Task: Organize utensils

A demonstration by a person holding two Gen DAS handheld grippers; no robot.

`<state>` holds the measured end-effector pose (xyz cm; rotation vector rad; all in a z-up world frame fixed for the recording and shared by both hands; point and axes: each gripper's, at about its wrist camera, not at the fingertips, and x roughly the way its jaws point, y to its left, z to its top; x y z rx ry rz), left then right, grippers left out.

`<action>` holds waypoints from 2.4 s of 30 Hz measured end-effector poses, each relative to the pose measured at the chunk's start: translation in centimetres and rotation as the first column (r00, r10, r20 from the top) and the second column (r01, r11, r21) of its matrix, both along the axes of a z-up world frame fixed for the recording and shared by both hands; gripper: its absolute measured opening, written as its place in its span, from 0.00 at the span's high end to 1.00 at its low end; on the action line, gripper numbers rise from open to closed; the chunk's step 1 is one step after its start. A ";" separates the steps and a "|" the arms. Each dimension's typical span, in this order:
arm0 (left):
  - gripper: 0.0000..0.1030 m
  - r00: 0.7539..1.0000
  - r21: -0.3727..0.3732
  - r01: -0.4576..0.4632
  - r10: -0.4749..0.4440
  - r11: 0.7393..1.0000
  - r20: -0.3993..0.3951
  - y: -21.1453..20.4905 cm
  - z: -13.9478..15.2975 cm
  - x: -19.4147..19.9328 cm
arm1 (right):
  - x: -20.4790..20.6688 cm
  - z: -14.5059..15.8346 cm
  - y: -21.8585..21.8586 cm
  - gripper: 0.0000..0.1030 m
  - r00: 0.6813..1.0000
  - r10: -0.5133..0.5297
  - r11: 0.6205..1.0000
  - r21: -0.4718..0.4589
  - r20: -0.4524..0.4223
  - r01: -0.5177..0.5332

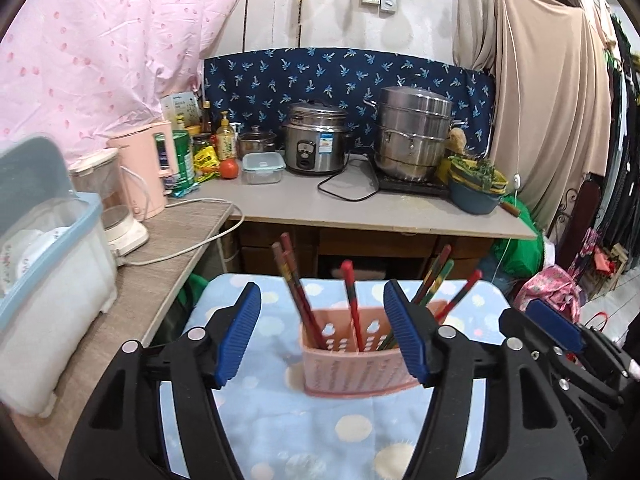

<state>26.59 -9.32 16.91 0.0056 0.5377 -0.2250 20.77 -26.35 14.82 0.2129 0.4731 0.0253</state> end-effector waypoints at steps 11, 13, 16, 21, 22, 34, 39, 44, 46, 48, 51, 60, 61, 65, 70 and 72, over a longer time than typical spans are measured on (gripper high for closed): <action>0.34 0.999 0.069 -0.029 0.031 0.997 -0.025 1.4 -2.0 -4.6 | -4.3 -1.8 1.6 0.54 0.996 -0.007 1.000 -0.028 -0.088 0.005; 0.33 0.999 0.086 -0.036 0.038 0.996 -0.026 1.5 -2.4 -5.3 | -5.0 -2.3 1.8 0.54 0.994 -0.015 0.999 -0.035 -0.106 0.011; 0.32 0.998 0.103 -0.039 0.043 0.994 -0.037 1.8 -3.2 -6.2 | -5.8 -2.8 1.9 0.53 0.991 -0.029 0.999 -0.038 -0.129 0.024; 0.28 0.997 0.120 -0.047 0.054 0.992 -0.053 2.0 -4.4 -7.4 | -6.8 -3.6 2.2 0.53 0.986 -0.051 0.998 -0.053 -0.158 0.043; 0.27 0.997 0.121 -0.049 0.056 0.991 -0.055 2.1 -4.7 -7.8 | -6.9 -3.8 2.3 0.53 0.985 -0.051 0.997 -0.059 -0.163 0.041; 0.20 0.993 0.139 -0.063 0.076 0.988 -0.088 2.8 -6.7 -9.2 | -8.1 -4.9 3.1 0.51 0.980 -0.075 0.993 -0.101 -0.186 0.057; 0.17 0.991 0.153 -0.070 0.086 0.986 -0.099 3.0 -7.4 -9.4 | -8.2 -5.7 3.3 0.46 0.977 -0.073 0.994 -0.093 -0.202 0.055; 0.17 0.989 0.168 -0.070 0.090 0.983 -0.115 3.0 -8.3 -9.6 | -8.4 -6.3 3.6 0.45 0.974 -0.079 0.993 -0.103 -0.213 0.058; 0.17 0.989 0.170 -0.070 0.091 0.983 -0.120 3.0 -8.5 -9.6 | -8.5 -6.5 3.6 0.43 0.974 -0.083 0.992 -0.108 -0.213 0.061; 0.16 0.988 0.173 -0.069 0.091 0.982 -0.124 3.0 -8.7 -9.6 | -8.5 -6.6 3.6 0.41 0.973 -0.086 0.992 -0.109 -0.215 0.064; 0.15 0.987 0.180 -0.070 0.093 0.981 -0.128 3.0 -8.9 -9.5 | -8.4 -6.9 3.5 0.39 0.971 -0.088 0.992 -0.103 -0.222 0.067; 0.12 0.985 0.186 -0.071 0.098 0.980 -0.139 3.0 -9.4 -9.4 | -8.2 -7.3 3.4 0.26 0.968 -0.101 0.991 -0.114 -0.229 0.076; 0.11 0.985 0.186 -0.071 0.098 0.980 -0.141 3.0 -9.4 -9.3 | -8.2 -7.4 3.4 0.24 0.968 -0.097 0.991 -0.112 -0.231 0.073; 0.10 0.984 0.192 -0.072 0.101 0.979 -0.148 3.0 -9.7 -9.3 | -8.0 -7.7 3.4 0.18 0.965 -0.097 0.991 -0.114 -0.244 0.071; 0.09 0.982 0.192 -0.067 0.099 0.979 -0.163 2.9 -10.1 -9.0 | -7.8 -8.1 3.4 0.09 0.962 -0.103 0.990 -0.119 -0.254 0.075; 0.08 0.981 0.195 -0.073 0.106 0.978 -0.165 2.9 -10.3 -8.9 | -7.8 -8.2 3.4 0.06 0.962 -0.106 0.989 -0.122 -0.252 0.078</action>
